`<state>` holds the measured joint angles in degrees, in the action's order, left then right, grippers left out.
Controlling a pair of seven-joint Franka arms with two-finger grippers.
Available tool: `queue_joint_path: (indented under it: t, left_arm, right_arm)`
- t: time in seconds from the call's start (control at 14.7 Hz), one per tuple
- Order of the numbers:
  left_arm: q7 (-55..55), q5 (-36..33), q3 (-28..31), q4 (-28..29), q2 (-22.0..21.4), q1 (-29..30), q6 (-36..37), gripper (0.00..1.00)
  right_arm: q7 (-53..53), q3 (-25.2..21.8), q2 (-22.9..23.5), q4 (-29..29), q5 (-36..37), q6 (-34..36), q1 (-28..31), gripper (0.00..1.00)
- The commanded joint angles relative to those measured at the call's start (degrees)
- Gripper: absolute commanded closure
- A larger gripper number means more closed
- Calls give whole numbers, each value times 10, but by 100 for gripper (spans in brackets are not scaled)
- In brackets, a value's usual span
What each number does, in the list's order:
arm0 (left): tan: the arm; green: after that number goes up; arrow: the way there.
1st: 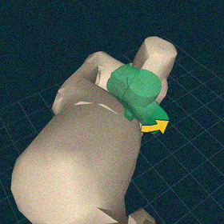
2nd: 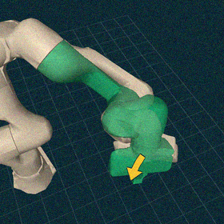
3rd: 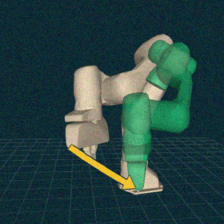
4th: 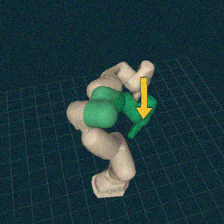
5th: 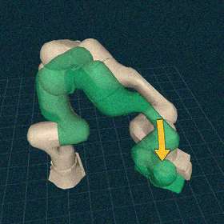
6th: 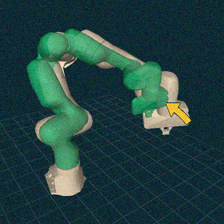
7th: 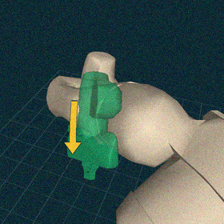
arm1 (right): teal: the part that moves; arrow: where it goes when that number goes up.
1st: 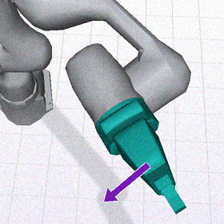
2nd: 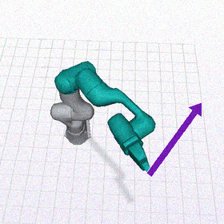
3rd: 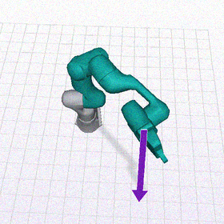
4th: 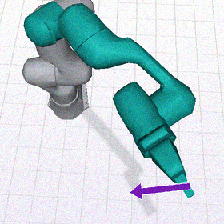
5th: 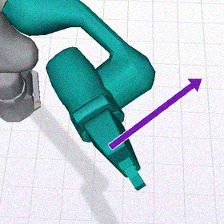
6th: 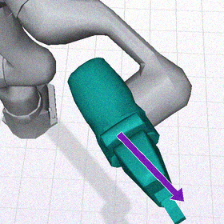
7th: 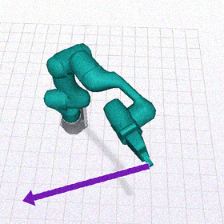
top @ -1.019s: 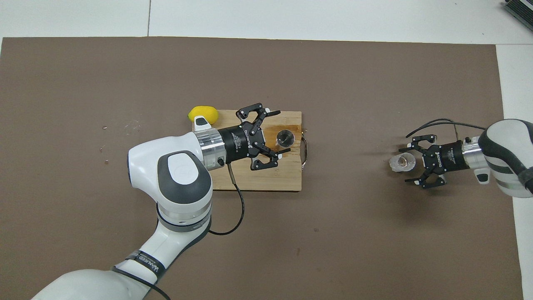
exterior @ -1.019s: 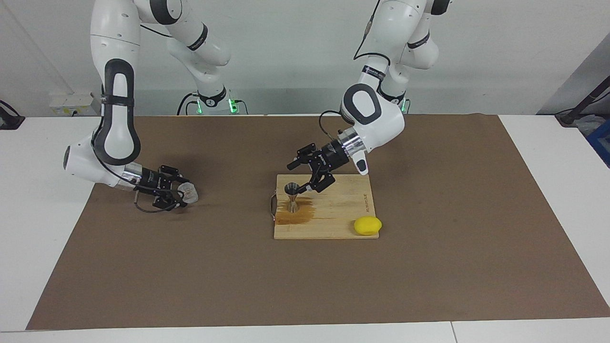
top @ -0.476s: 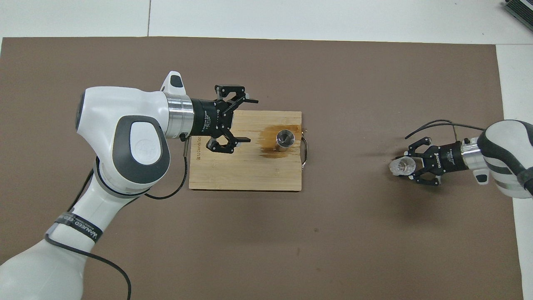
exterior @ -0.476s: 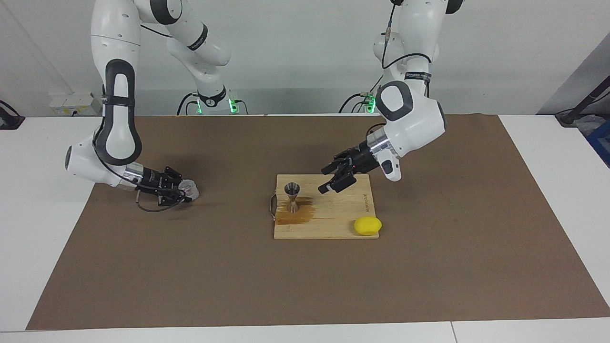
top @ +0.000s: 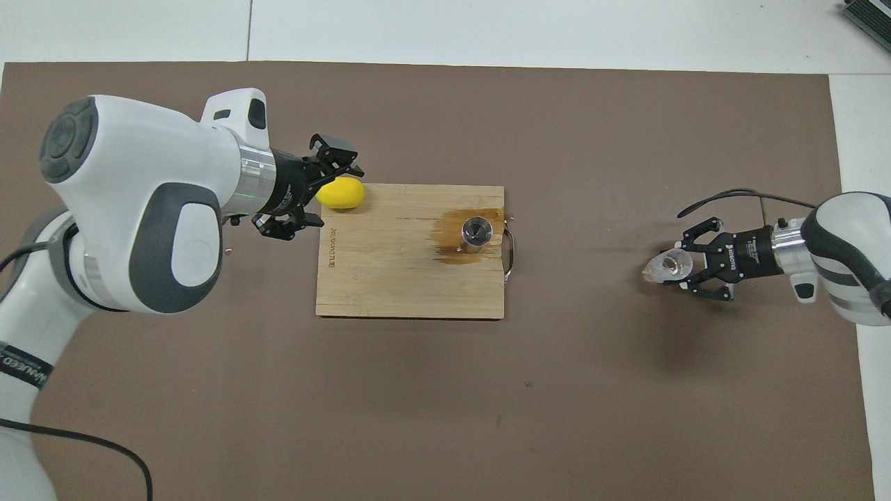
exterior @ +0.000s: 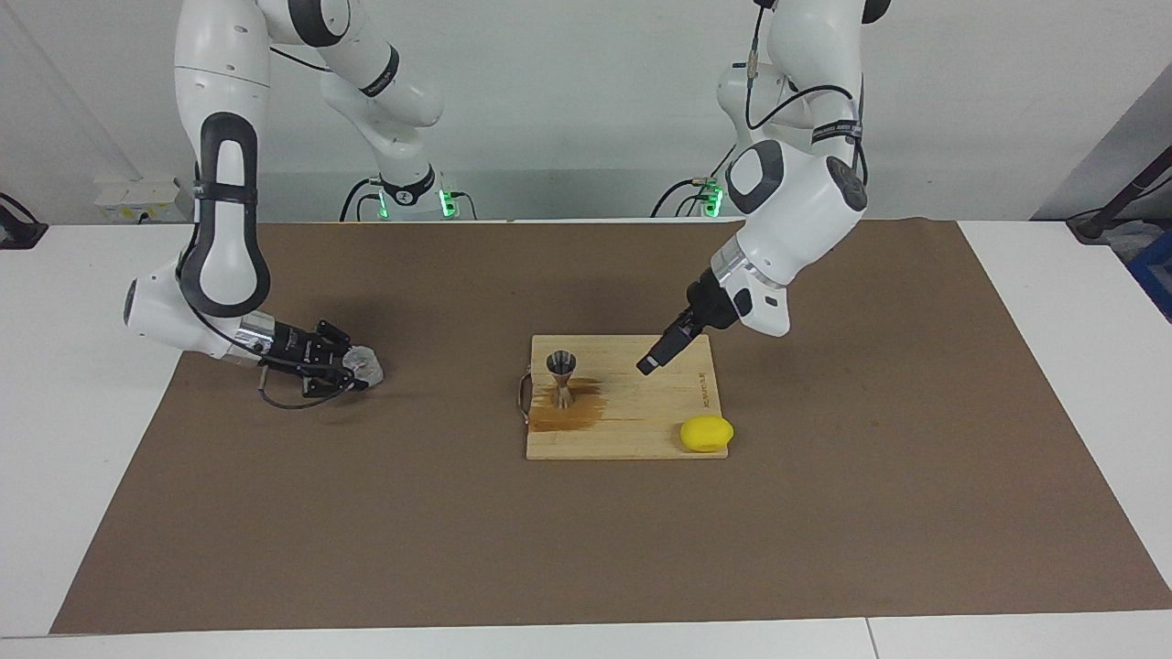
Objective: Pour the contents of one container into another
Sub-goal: 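Withdraw the left gripper while the right gripper lifts the glass, then move the clear glass with the right gripper above the metal cup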
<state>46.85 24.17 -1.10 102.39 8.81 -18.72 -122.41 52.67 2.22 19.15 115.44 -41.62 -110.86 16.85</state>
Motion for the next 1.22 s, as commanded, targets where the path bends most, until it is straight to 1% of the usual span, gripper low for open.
queue_joint_path:
  t: [0.0,0.14,0.27,0.61,0.75,0.88,0.95,1.02,1.09,1.15]
  left_arm:
    - [-79,-44,2,4,-18,42,45,0]
    - [-133,-52,5,5,-26,67,65,0]
    - [-174,-98,5,4,-34,96,82,0]
    - [-327,-140,8,5,-63,177,133,0]
    - [-374,-167,8,5,-72,198,145,0]
    - [-430,-198,8,4,-78,202,159,0]
    - [-446,-213,-1,2,-82,218,170,0]
    - [-460,-218,-27,-3,-85,237,187,0]
    - [-472,-220,-64,-20,-89,260,214,0]
    - [-476,-234,-78,-38,-92,262,249,0]
  right_arm:
    - [65,4,-27,-6,-13,-10,-31,100]
    - [120,4,-32,-22,-12,-13,-54,100]
    - [167,4,-34,-41,-11,-19,-80,100]
    - [279,2,-39,-71,-2,-54,-146,100]
    - [307,2,-38,-85,20,-56,-171,100]
    - [348,3,-37,-98,55,-75,-196,100]
    - [366,3,-37,-101,69,-86,-213,100]
    - [381,2,-35,-108,78,-94,-226,100]
    - [395,2,-34,-118,87,-95,-237,100]
    - [409,2,-31,-130,104,-96,-251,100]
